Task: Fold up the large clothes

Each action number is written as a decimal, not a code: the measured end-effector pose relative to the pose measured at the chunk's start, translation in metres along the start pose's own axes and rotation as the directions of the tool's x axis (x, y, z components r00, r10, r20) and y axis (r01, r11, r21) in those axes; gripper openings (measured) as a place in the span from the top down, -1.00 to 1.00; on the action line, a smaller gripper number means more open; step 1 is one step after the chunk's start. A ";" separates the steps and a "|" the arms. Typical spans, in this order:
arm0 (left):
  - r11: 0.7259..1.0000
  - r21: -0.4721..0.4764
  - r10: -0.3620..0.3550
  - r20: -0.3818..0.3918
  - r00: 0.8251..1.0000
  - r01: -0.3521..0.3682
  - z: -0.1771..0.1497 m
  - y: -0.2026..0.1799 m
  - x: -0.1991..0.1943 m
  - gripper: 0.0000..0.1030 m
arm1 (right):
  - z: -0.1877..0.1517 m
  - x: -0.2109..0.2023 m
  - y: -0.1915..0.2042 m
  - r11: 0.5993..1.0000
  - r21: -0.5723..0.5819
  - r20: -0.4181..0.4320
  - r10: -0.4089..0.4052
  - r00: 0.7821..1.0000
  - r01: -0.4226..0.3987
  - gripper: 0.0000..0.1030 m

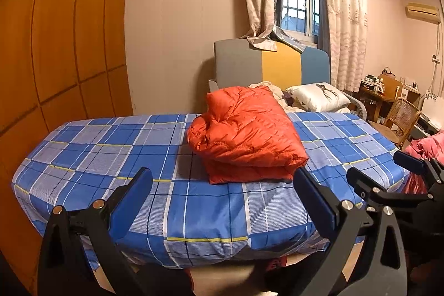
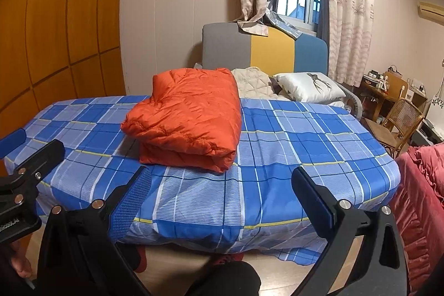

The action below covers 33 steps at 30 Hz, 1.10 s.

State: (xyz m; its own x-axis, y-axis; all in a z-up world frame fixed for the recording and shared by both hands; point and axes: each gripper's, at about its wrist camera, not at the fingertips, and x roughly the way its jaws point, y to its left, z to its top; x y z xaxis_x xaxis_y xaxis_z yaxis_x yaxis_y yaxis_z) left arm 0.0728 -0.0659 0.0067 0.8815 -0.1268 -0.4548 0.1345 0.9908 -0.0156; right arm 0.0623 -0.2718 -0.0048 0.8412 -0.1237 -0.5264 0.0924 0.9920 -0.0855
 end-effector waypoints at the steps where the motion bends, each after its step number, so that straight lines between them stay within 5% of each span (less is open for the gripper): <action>1: 1.000 0.000 0.003 -0.003 1.000 -0.003 0.000 0.000 0.001 -0.96 | 0.000 0.000 0.000 1.000 0.000 0.000 -0.001 1.000 0.001 -0.94; 33: 0.999 -0.054 0.004 -0.062 0.998 -0.008 -0.004 0.007 0.016 -0.96 | 0.003 0.005 0.000 1.000 0.016 -0.002 -0.011 1.000 0.011 -0.94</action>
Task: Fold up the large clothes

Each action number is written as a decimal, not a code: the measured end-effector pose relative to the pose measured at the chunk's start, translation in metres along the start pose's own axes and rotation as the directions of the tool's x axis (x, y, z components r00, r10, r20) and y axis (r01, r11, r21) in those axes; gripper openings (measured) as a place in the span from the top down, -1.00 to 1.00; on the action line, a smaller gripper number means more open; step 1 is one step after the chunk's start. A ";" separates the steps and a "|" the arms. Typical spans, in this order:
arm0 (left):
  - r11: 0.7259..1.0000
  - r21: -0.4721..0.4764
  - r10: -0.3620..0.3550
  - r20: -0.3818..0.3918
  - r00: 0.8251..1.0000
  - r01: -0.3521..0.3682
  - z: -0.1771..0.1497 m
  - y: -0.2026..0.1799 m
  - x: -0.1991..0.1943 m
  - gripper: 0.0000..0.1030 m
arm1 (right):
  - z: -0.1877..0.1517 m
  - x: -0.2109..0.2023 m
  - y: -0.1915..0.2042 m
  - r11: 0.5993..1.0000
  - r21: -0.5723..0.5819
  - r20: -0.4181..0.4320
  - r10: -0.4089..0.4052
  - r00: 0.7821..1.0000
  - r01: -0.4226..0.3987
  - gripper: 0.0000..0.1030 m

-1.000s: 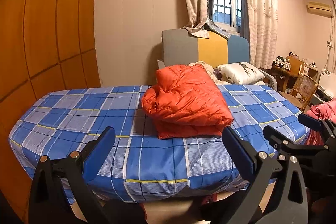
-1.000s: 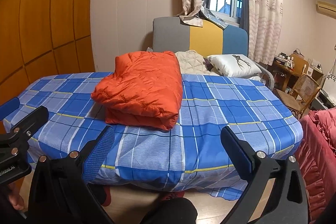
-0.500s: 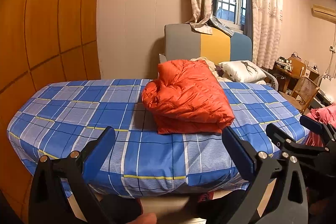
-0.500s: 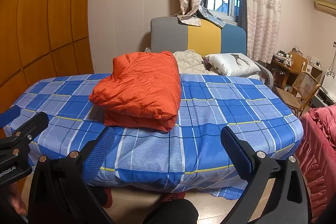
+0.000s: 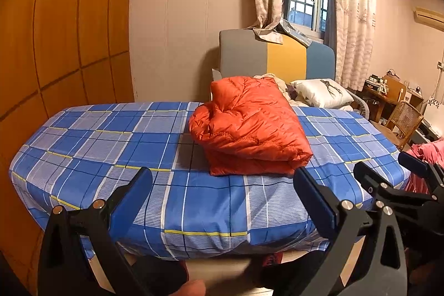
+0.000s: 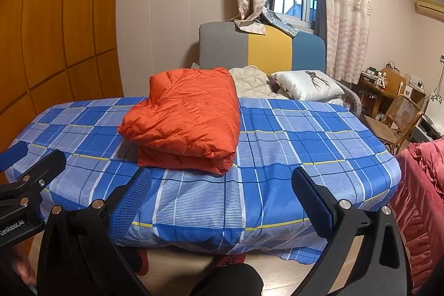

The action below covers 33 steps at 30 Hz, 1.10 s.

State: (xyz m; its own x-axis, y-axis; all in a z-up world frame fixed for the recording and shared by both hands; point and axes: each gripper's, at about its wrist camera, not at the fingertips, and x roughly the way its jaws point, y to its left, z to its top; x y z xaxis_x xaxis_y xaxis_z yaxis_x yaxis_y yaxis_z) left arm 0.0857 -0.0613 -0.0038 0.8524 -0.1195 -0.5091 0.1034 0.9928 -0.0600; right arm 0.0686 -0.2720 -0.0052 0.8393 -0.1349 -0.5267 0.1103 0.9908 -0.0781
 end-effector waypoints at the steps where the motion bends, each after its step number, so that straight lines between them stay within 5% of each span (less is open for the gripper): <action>1: 1.000 -0.002 0.000 -0.001 1.000 0.000 0.000 0.001 0.001 -0.96 | 0.000 0.000 0.001 1.000 0.001 0.000 0.002 1.000 -0.002 -0.94; 33: 1.000 -0.006 0.004 -0.003 1.000 -0.004 -0.002 0.001 0.000 -0.96 | -0.001 -0.001 0.006 1.000 -0.007 0.005 -0.004 1.000 0.004 -0.94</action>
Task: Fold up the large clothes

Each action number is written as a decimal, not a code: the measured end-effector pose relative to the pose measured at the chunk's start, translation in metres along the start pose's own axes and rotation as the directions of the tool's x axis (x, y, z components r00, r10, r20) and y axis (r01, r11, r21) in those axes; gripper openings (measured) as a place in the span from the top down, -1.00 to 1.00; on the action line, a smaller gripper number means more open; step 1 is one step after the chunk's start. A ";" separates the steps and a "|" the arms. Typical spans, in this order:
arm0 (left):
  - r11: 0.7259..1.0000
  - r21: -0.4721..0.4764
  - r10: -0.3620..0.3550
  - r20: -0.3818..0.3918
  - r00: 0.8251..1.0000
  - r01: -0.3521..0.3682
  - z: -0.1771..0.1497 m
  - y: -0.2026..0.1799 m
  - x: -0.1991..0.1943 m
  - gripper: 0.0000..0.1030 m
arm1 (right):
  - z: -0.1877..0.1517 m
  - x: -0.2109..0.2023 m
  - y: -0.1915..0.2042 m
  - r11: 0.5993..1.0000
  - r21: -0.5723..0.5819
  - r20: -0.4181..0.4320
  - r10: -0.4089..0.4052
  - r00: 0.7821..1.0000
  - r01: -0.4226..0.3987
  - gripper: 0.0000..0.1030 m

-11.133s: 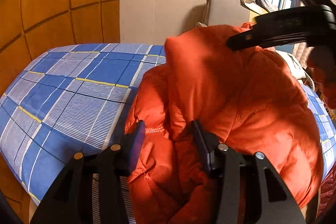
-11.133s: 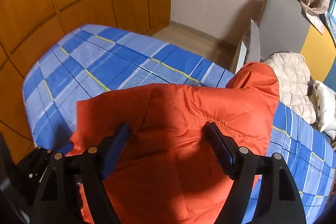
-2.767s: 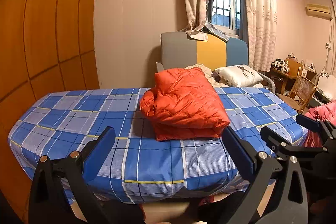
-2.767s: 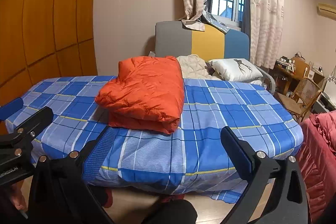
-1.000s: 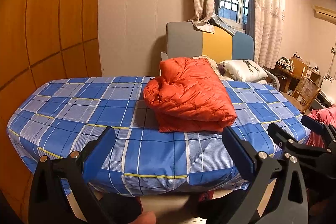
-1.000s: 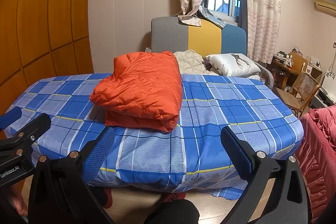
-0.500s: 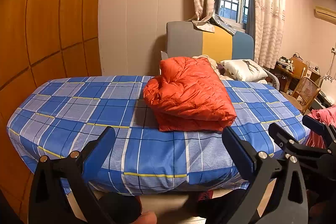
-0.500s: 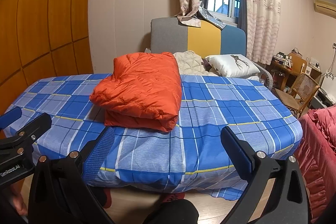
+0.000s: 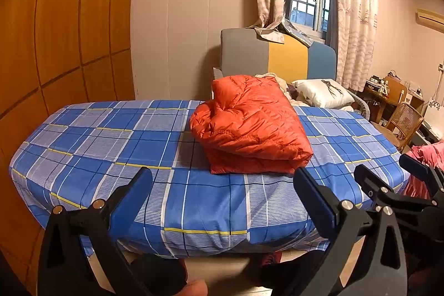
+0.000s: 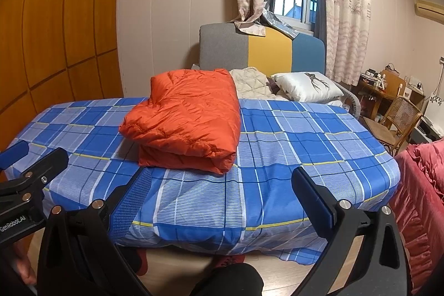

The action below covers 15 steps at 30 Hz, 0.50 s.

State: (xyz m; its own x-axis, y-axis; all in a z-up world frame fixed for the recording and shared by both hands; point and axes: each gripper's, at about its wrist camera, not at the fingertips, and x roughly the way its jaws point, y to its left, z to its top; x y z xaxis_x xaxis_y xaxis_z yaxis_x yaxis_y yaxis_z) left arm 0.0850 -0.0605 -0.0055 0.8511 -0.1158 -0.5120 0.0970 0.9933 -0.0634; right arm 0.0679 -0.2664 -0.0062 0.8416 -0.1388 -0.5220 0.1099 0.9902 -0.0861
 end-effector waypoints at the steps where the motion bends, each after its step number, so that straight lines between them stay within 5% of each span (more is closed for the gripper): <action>1: 1.000 0.000 -0.001 0.000 1.000 0.001 0.000 0.000 0.000 -0.96 | 0.000 0.000 0.000 1.000 0.001 0.000 0.000 1.000 0.000 -0.94; 15: 1.000 0.006 0.003 -0.004 1.000 -0.003 -0.001 -0.002 -0.002 -0.97 | -0.002 0.001 0.000 1.000 0.003 0.002 -0.005 1.000 0.005 -0.94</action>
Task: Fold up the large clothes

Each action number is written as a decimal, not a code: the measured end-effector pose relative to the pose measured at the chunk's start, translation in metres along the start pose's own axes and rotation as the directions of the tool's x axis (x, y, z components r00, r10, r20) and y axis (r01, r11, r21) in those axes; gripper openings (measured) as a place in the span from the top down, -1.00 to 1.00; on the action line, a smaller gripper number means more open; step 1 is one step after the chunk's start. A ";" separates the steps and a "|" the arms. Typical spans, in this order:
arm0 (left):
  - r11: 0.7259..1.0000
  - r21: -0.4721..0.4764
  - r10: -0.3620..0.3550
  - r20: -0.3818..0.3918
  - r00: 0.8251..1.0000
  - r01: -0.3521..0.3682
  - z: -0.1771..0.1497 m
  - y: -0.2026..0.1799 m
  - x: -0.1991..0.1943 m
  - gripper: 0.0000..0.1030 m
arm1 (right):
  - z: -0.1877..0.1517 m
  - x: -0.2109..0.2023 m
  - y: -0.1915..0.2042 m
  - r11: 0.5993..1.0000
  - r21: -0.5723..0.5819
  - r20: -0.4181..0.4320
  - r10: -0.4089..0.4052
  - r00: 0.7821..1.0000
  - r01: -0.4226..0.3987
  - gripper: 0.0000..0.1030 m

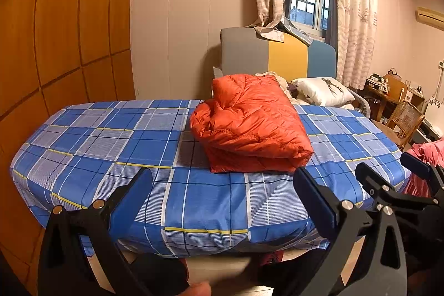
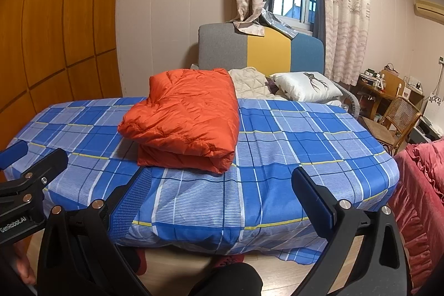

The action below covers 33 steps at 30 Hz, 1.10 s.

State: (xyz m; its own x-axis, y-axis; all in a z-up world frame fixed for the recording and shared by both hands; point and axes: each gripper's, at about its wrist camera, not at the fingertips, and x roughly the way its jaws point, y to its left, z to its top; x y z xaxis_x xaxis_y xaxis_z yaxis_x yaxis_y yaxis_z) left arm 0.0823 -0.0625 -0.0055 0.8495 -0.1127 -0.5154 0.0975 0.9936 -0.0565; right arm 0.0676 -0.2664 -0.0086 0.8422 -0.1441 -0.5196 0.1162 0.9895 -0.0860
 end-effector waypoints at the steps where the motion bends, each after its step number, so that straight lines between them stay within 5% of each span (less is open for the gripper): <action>1: 1.000 0.002 0.002 0.004 1.000 -0.002 0.000 0.000 -0.001 -0.97 | 0.000 0.000 0.000 1.000 -0.002 0.000 -0.002 1.000 0.002 -0.94; 33: 1.000 -0.003 0.001 -0.005 1.000 -0.001 0.002 -0.005 -0.002 -0.97 | -0.001 -0.001 0.000 1.000 -0.016 0.004 -0.001 1.000 0.001 -0.94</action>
State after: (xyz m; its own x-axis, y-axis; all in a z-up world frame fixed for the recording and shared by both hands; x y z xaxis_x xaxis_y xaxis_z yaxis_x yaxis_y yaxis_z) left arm 0.0810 -0.0668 -0.0020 0.8471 -0.1113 -0.5196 0.0949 0.9938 -0.0582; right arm 0.0665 -0.2659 -0.0085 0.8443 -0.1450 -0.5159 0.1089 0.9890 -0.0998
